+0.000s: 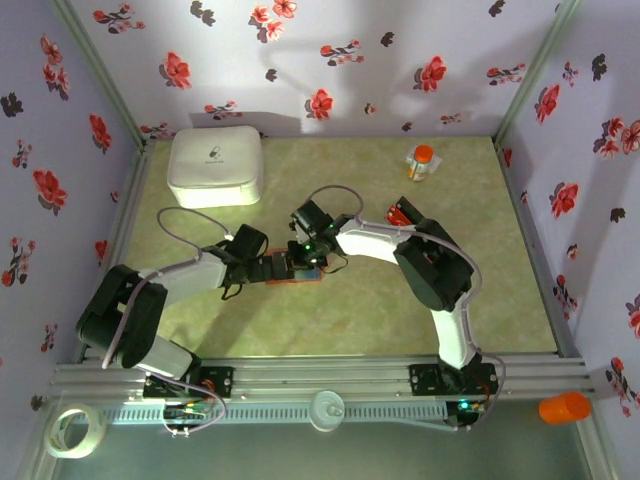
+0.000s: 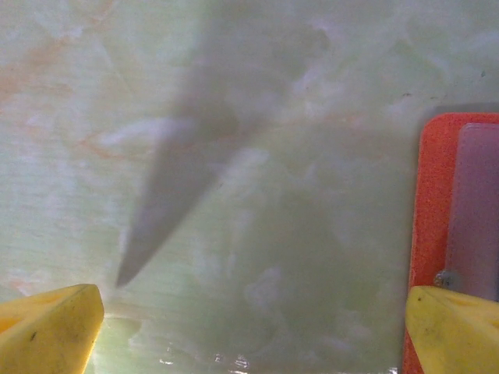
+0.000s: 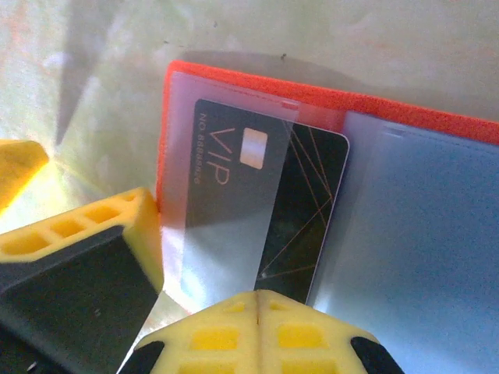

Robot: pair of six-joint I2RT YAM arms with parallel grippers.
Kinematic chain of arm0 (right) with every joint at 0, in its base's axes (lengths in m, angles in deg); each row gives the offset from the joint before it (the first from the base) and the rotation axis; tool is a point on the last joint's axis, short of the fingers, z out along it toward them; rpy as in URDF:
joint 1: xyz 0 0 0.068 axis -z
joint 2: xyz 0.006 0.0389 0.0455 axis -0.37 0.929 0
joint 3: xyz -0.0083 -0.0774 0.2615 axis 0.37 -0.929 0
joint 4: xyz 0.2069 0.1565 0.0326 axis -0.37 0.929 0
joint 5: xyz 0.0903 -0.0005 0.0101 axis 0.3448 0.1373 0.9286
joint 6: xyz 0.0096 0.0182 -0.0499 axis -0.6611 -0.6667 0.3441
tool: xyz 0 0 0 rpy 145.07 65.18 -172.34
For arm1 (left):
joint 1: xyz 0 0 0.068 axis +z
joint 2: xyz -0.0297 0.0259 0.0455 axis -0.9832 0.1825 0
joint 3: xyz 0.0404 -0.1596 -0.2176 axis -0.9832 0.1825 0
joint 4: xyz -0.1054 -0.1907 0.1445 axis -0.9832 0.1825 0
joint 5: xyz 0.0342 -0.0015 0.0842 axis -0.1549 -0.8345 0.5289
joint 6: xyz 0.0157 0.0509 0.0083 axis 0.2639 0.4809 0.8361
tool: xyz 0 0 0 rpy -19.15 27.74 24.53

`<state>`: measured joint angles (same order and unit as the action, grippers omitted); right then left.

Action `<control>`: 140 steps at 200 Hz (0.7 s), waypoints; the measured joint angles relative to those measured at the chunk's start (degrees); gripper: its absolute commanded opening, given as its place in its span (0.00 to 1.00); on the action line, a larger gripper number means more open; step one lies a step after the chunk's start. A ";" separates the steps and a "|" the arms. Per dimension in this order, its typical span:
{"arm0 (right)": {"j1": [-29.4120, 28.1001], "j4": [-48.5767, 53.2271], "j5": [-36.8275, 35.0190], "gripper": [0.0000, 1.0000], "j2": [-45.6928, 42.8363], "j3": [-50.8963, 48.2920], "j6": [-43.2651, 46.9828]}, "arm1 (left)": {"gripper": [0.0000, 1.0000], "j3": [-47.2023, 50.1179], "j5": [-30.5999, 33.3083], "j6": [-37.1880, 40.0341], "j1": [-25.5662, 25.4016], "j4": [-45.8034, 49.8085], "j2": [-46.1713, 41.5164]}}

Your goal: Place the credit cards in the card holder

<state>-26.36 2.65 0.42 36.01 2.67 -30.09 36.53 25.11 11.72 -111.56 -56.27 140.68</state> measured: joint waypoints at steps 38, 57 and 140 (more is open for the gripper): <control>-0.98 0.04 0.00 0.04 0.87 1.51 0.00 | 1.00 0.02 -0.20 0.00 0.02 -0.22 0.00; -1.11 0.28 0.00 0.04 0.87 1.77 0.00 | 1.00 0.02 -0.26 0.00 0.02 -0.22 -0.02; 0.63 3.48 -1.92 0.04 -0.79 1.99 1.42 | 1.00 0.00 -0.26 0.02 0.11 -0.20 -0.09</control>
<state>-25.73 6.13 -1.50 35.23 4.66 -28.67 36.53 24.85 11.74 -111.45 -56.47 140.60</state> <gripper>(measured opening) 0.063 0.998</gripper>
